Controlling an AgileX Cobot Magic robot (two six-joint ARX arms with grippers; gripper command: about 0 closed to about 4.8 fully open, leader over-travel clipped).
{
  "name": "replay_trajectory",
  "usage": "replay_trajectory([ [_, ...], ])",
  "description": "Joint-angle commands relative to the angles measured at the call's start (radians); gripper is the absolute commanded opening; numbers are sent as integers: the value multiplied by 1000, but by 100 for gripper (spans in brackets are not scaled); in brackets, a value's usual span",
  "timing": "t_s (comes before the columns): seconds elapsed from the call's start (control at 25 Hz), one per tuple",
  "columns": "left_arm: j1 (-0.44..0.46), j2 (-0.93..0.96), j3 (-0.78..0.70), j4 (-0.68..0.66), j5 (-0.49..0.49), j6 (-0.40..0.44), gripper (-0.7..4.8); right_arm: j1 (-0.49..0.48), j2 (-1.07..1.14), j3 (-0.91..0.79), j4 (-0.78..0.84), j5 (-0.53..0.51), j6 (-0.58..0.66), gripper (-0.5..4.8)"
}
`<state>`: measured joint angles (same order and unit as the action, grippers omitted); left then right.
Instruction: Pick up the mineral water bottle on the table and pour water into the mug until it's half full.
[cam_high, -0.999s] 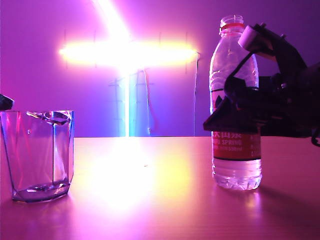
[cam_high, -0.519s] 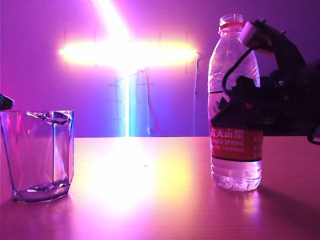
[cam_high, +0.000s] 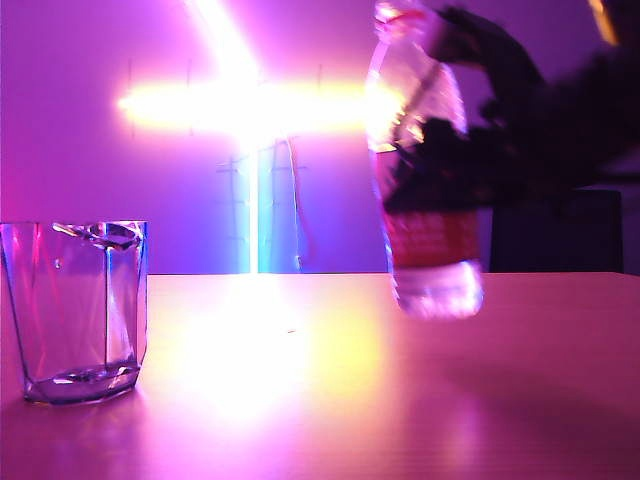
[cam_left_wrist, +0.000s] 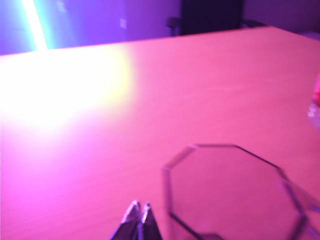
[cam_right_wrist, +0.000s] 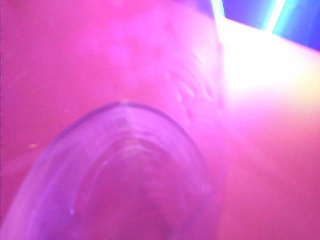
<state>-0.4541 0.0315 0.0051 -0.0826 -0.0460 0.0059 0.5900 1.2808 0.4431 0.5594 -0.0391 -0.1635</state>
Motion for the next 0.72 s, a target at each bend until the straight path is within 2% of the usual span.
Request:
replay_trajectory([
  [0.04, 14, -20, 4, 10, 0, -3, -2, 48, -3, 112, -161, -16, -174, 218],
  [0.28, 12, -26, 4, 9, 1, -3, -2, 147, 84, 262, -278, -5, -354, 218],
  [0.4, 13, -26, 4, 10, 1, -3, -2, 197, 162, 321, -294, 81, -436, 219],
  [0.6, 13, -26, 4, 9, 1, -3, -2, 240, 233, 377, -294, 161, -533, 219],
  [0.72, 13, -26, 4, 9, 1, -3, -2, 272, 278, 408, -294, 231, -650, 219],
])
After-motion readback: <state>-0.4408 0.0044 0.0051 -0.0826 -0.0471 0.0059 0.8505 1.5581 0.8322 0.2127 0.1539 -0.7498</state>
